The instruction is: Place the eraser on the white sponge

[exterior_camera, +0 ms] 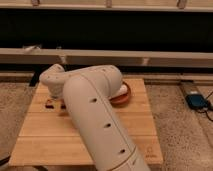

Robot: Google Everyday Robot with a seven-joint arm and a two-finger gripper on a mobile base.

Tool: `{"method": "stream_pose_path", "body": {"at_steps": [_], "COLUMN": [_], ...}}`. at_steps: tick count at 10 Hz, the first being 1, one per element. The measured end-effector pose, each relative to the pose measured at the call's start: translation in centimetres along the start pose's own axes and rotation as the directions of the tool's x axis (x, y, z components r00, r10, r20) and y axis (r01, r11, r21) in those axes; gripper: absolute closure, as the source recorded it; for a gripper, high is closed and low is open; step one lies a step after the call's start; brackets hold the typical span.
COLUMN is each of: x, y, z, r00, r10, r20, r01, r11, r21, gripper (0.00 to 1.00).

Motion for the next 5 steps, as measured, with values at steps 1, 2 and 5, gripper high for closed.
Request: {"method": "stream_pose_path", "body": {"at_steps": [1, 2, 5], "x": [-0.03, -0.06, 0.25], "y": [0.04, 0.05, -0.34], "z": [0.11, 0.28, 0.74], "r00": [1.000, 1.000, 1.000], "r10": [-0.001, -0.002, 0.007], "r20": [-0.004, -0.008, -0.019], "r01": [0.001, 0.002, -0.008], "r11": [1.000, 1.000, 0.999], "r21": [-0.007, -0.018, -0.040], "gripper": [0.22, 0.22, 0.22]}}
